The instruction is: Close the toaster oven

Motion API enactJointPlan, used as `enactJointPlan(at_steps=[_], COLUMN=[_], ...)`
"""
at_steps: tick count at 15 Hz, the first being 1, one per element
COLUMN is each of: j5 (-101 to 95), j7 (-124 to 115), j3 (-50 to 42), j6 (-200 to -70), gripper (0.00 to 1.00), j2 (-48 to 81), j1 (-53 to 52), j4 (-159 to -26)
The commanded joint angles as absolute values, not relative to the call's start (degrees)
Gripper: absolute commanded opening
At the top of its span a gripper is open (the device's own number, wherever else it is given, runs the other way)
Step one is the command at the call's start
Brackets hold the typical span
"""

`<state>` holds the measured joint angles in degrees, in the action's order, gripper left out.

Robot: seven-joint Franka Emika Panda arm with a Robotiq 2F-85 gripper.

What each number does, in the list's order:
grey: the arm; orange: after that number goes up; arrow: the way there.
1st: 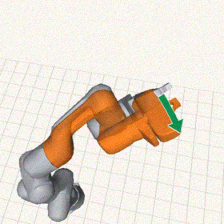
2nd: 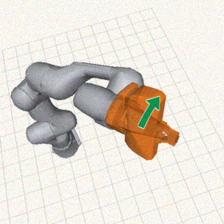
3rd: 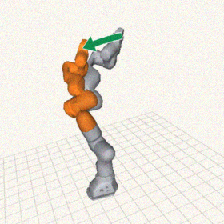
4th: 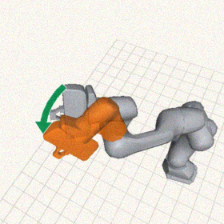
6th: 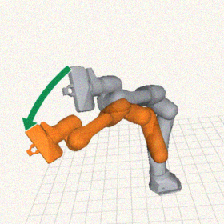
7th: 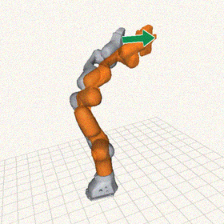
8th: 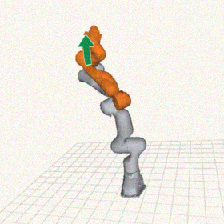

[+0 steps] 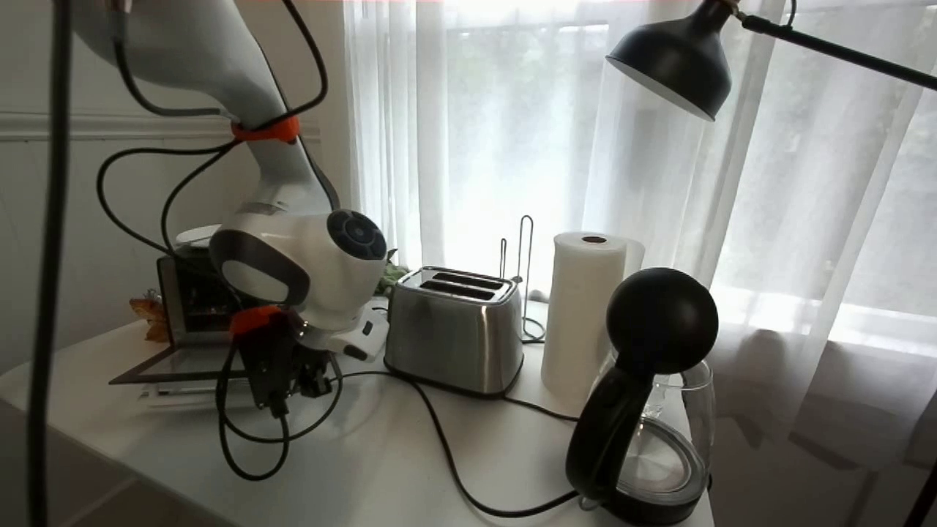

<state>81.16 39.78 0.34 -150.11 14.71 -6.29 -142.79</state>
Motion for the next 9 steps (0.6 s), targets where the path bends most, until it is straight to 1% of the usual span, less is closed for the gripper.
enactJointPlan(at_steps=[1, 9], j5=[85.24, 84.31], j7=[43.06, 40.34], j3=[0.44, 0.35], j6=[-150.68, -147.23], gripper=[0.00, 0.00], j2=[19.33, 23.24], j1=[-5.67, -4.94], j4=[-139.22, -136.87])
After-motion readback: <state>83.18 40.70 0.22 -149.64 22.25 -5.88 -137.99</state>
